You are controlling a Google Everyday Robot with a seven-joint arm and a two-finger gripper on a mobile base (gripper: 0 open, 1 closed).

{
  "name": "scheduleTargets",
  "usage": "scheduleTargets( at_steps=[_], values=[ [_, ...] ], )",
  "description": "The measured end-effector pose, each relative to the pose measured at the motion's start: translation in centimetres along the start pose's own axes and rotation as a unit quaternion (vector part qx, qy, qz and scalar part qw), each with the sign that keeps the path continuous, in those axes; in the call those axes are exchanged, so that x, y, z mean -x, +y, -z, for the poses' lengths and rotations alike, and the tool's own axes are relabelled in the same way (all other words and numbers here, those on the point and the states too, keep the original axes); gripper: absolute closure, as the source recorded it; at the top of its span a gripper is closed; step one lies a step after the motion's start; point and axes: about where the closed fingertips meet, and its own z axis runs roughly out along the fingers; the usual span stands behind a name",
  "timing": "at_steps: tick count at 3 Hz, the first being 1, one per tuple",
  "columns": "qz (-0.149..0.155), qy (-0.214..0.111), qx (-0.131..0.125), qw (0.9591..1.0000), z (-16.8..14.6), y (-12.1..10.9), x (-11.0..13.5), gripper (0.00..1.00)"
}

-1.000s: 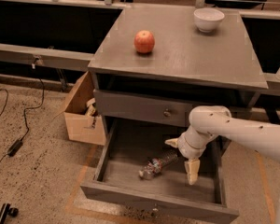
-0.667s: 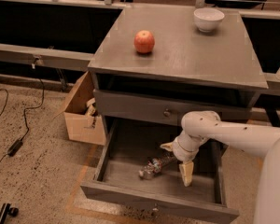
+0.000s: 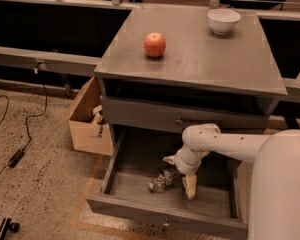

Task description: Pick water bottle from middle drawer and place on counter

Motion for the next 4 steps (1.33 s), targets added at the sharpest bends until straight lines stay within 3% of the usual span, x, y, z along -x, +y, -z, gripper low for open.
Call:
scheduleTargets(
  at_steps=[1, 2, 4],
  values=[
    [-0.003, -0.001, 0.012, 0.9999, -1.9, -0.6, -0.3, 0.00],
    [-0.012, -0.006, 0.016, 0.9998, -2.8, -0.9, -0.6, 0.18],
    [-0.030, -0.024, 0.031, 0.9988, -2.9, 0.2, 0.0, 0.64]
  ],
)
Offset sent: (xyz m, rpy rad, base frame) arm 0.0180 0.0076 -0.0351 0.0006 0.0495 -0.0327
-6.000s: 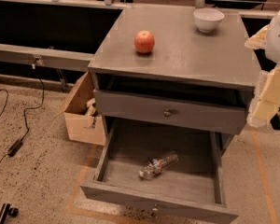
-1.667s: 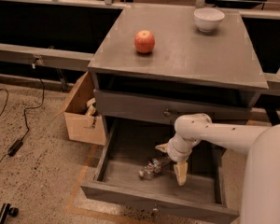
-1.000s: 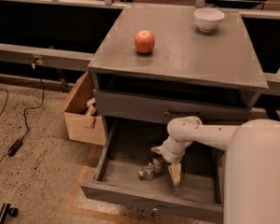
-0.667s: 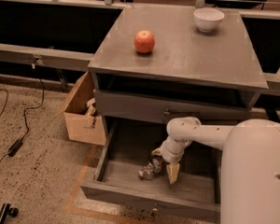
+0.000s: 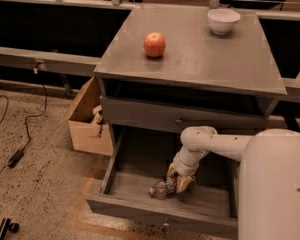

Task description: Pick water bottle from middle drawer and place on counter

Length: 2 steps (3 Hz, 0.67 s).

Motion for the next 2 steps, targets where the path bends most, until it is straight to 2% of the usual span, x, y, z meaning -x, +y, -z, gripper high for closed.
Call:
scheduleTargets(
  at_steps=[1, 2],
  values=[
    [-0.039, -0.001, -0.011, 0.9992, 2.4, 2.3, -0.1, 0.87],
    [-0.096, 0.019, -0.023, 0.9949, 6.9, 5.8, -0.4, 1.00]
  ],
)
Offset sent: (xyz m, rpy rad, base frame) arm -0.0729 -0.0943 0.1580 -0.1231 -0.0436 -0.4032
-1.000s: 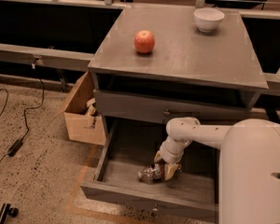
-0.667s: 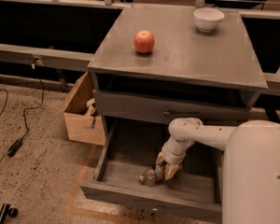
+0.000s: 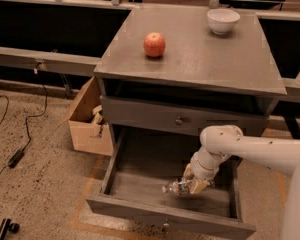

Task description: Pick water bottle from middle drawer and place on counter

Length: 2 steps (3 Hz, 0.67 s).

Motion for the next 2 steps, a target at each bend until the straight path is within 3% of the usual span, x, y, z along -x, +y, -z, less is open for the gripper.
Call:
scheduleTargets(
  at_steps=[1, 2],
  values=[
    [-0.089, 0.017, -0.034, 0.9953, 7.4, 2.6, 0.2, 1.00],
    [-0.155, 0.017, -0.085, 0.9842, 17.2, 3.8, 0.8, 1.00]
  ],
)
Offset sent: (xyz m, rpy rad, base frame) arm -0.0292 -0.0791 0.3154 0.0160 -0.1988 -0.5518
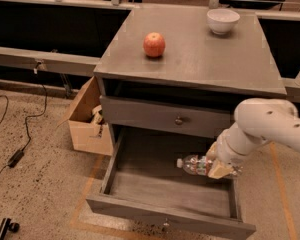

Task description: Pick water bottle from middle drawer and place on counter

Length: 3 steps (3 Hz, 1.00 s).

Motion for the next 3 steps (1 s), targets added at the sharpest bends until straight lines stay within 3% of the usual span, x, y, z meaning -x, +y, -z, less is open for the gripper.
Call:
scheduleTargets(
  at_steps=[1, 2, 3],
  values=[
    [-0.027, -0.015, -0.052, 0.9982, 11.2, -1.2, 0.3, 1.00],
    [-0.020, -0.037, -0.080, 0.9959, 20.3, -2.3, 0.4, 1.00],
    [0.018, -0.030, -0.124, 0.9916, 27.5, -5.5, 1.4, 1.00]
  ],
)
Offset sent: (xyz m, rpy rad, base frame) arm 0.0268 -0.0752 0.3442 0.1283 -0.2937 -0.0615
